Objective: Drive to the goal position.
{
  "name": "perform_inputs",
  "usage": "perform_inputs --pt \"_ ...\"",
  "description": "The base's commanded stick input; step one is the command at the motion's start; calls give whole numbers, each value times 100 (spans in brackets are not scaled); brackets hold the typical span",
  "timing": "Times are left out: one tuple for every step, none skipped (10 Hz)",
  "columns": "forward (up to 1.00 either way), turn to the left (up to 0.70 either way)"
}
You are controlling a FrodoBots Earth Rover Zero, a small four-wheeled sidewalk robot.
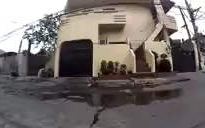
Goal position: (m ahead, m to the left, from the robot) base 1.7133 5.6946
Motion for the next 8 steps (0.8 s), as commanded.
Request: perform_inputs --pt "100 40" --pt "100 40" --pt "100 40" --pt "100 40" --pt "100 40" --pt "100 40" --pt "100 40" --pt "100 39"
